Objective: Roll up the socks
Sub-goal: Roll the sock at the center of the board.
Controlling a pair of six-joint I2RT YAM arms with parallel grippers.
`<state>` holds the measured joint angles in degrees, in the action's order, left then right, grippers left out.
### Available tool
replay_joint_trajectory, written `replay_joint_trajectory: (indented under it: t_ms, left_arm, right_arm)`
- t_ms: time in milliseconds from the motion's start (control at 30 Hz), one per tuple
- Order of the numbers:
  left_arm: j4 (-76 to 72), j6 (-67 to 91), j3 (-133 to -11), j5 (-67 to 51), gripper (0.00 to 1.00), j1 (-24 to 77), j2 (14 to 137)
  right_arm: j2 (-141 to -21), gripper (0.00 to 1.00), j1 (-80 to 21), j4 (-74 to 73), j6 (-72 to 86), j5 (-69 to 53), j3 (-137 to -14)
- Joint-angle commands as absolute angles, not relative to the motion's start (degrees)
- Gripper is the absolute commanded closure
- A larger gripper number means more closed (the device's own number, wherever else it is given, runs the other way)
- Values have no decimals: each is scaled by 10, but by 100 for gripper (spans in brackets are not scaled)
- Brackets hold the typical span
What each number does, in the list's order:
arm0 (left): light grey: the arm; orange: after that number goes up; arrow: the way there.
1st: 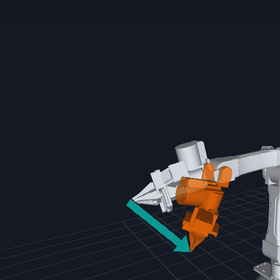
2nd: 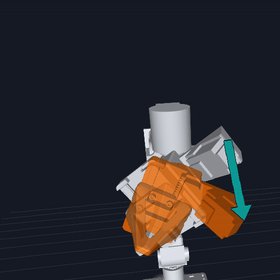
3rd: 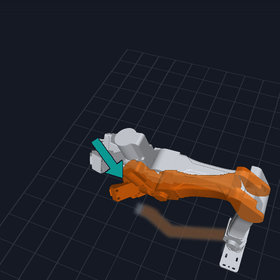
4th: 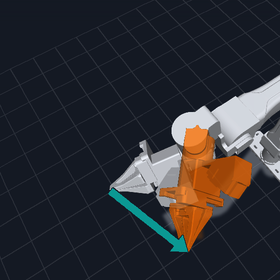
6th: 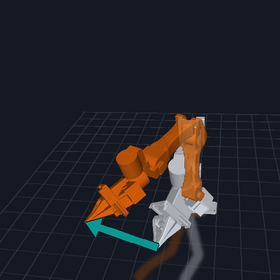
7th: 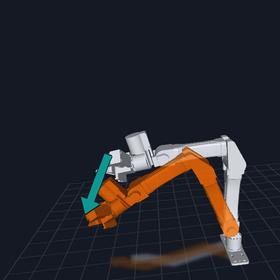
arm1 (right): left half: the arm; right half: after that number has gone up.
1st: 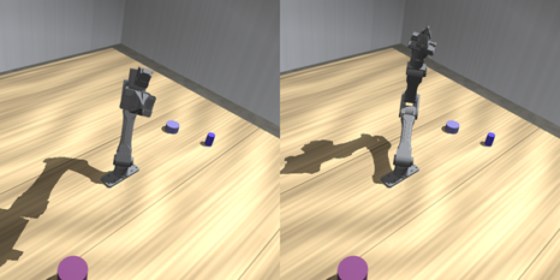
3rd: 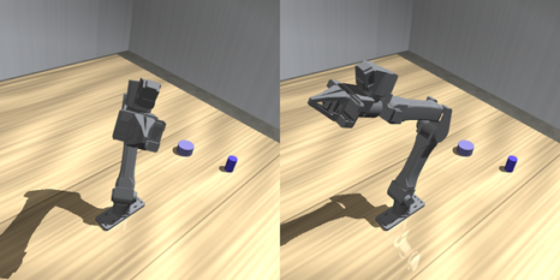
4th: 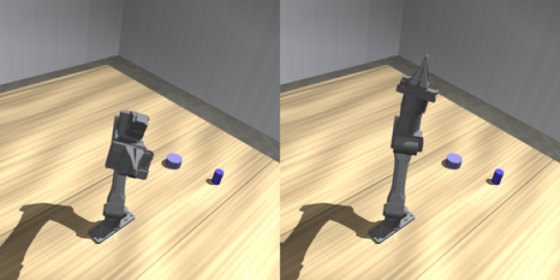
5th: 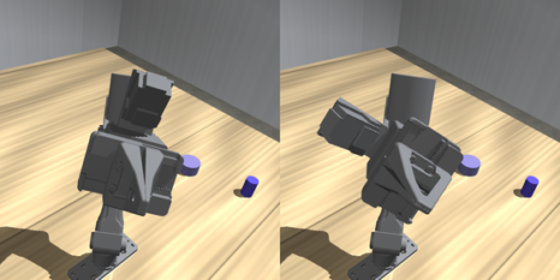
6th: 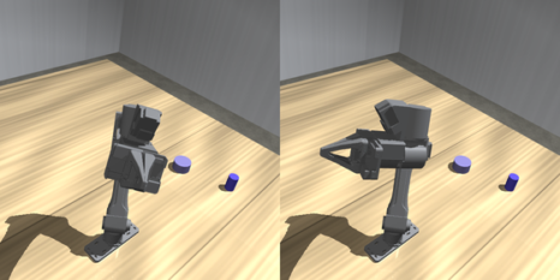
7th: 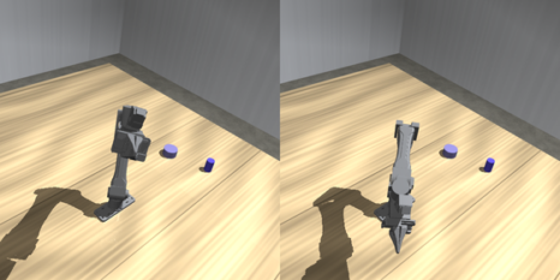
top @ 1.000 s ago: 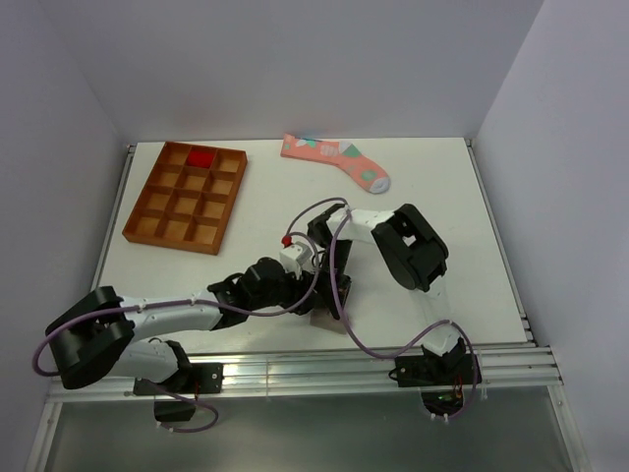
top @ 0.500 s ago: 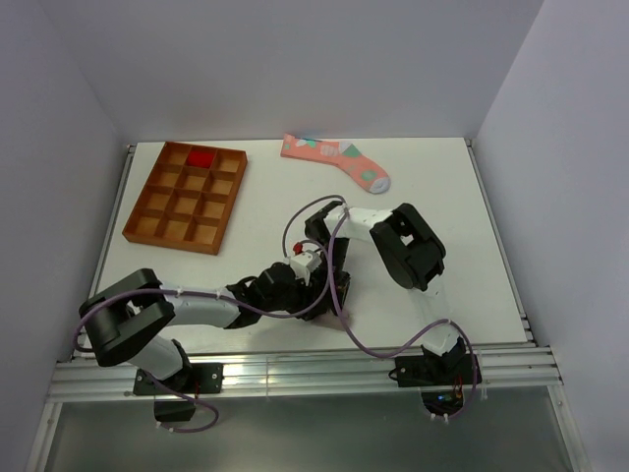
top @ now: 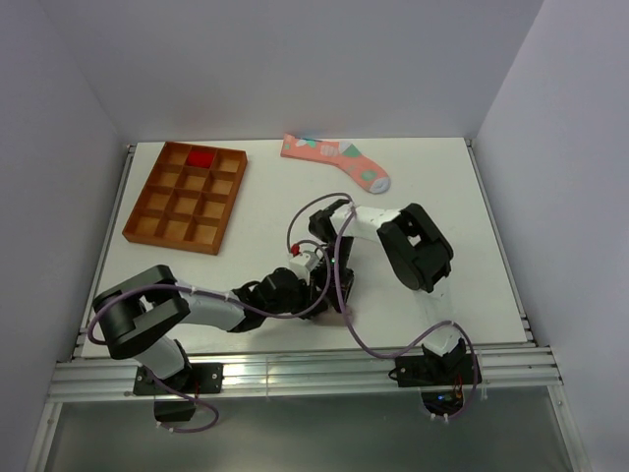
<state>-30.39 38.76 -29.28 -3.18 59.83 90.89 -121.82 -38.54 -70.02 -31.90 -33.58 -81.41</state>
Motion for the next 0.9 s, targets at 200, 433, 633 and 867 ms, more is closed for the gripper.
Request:
replay_joint_trajectory:
  t_ms: [200, 433, 633, 867]
  left_arm:
    - [-326, 443, -243, -9, 100, 618, 942]
    - [-348, 468, -230, -4, 100, 620, 960]
    - [-364, 494, -218, -5, 100, 620, 972]
    - [-392, 546, -221, -40, 100, 620, 1010]
  right_arm:
    - [-1117, 60, -348, -505, -313, -276, -753]
    - [-1022, 58, -294, -469, -319, -319, -708]
    - [-920, 56, -247, -424, -361, -338, -629]
    - [-746, 53, -238, -326, -427, -345, -485]
